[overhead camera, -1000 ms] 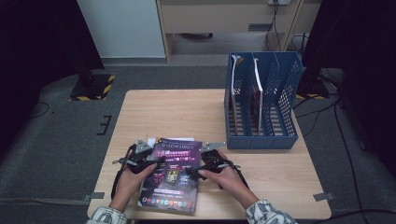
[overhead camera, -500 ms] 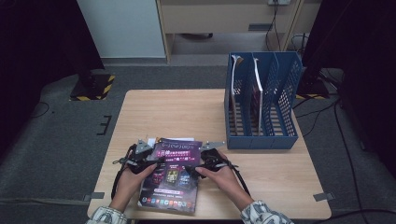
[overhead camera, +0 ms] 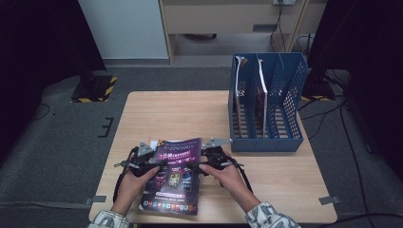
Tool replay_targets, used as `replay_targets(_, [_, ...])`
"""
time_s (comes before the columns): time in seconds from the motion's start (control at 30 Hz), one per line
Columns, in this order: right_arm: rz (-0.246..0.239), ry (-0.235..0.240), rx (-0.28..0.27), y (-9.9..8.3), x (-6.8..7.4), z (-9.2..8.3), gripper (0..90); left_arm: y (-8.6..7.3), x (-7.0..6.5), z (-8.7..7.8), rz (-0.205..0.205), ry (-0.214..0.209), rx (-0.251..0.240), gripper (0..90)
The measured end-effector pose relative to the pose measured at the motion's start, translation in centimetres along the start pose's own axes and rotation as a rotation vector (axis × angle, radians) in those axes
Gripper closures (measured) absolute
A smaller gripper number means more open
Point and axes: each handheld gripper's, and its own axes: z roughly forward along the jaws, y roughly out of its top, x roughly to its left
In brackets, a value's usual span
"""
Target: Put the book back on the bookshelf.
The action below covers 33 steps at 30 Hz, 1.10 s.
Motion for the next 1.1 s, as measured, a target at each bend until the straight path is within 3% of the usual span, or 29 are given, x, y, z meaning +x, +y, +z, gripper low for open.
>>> replay_targets(0.33, [0.002,0.045,0.050,0.8,0.7,2.3,15.6,0.0,0.1,0.0,-0.005,-0.003,-0.002,32.3])
replay_targets(0.53, [-0.001,0.035,0.075,0.6,1.2,3.5,11.6,0.0,0.1,0.0,-0.005,-0.003,-0.002,32.2])
replay_targets(0.87, [0.019,0.049,0.052,0.9,1.3,3.1,17.5,0.0,0.0,0.0,-0.005,-0.006,-0.003,31.8])
replay_targets(1.1, [0.007,0.054,0.056,0.8,1.9,3.5,16.3,0.0,0.1,0.0,-0.007,-0.008,-0.001,31.8])
